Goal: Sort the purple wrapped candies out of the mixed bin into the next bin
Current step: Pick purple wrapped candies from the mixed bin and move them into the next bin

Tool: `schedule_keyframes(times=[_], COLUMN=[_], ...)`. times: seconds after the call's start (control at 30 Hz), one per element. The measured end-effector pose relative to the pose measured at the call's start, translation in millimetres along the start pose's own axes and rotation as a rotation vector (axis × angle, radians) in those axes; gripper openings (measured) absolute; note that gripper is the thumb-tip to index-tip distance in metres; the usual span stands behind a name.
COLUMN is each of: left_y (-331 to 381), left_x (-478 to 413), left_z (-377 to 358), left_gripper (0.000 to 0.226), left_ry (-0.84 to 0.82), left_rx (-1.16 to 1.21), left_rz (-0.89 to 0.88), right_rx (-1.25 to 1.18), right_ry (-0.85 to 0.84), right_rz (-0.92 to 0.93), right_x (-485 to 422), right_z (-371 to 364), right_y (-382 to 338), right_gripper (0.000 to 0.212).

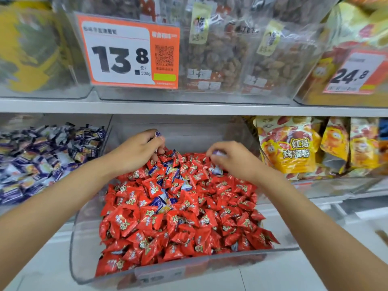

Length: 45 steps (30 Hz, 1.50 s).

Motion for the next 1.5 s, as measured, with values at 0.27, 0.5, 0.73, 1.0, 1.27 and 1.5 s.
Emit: schedule_keyframes(times=[0.27, 0.5, 0.73, 1.0, 1.27, 1.5], left_y=[0.1, 3.5, 1.8, 14.2, 4.7, 4.5], left_x=[2.9, 0.8, 2.9, 30.8, 44.4, 38.2], left_z=[1.7, -0.3, 2.2, 20.0, 28.5, 25.0], left_gripper=[0.027, 0.027, 0.034, 0.045, 0.027, 0.021], left_ry=[-0.011, -0.018, -0.004, 0.014, 0.092, 0.225], left_rx=[0.028, 0.051, 0.006, -0.185, -0.181, -0.048], left_rz=[-0.008, -0.009, -0.019, -0.159, -0.125, -0.075], right_rx=[0.358, 0.208, 0.098, -0.027, 0.321, -0.155], right_ry=[-0.351, -0.180, -0.088, -0.154, -0.369, -0.086], right_rz=[0.011, -0.077, -0.119, 0.018, 0.073, -0.031], right_x=[-6.0, -2.5, 1.1, 4.0, -20.4, -9.4], right_z=[-35.6, -13.5, -8.5, -14.2, -58.6, -13.9], right_y=[-7.9, 11.2, 7.4, -31.8, -22.2, -9.0], right_gripper=[0.046, 0.033, 0.016, 0.023, 0.028, 0.015])
Point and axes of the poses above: each hand's wrist, its own x-axis away from the middle knuckle, its own z-axis out of the back of the hand, y = z × x, the point moved 1 cm from there along -x, towards the middle knuckle, and after that the axes turned 4 degrees about z, right-handed, at the moved point
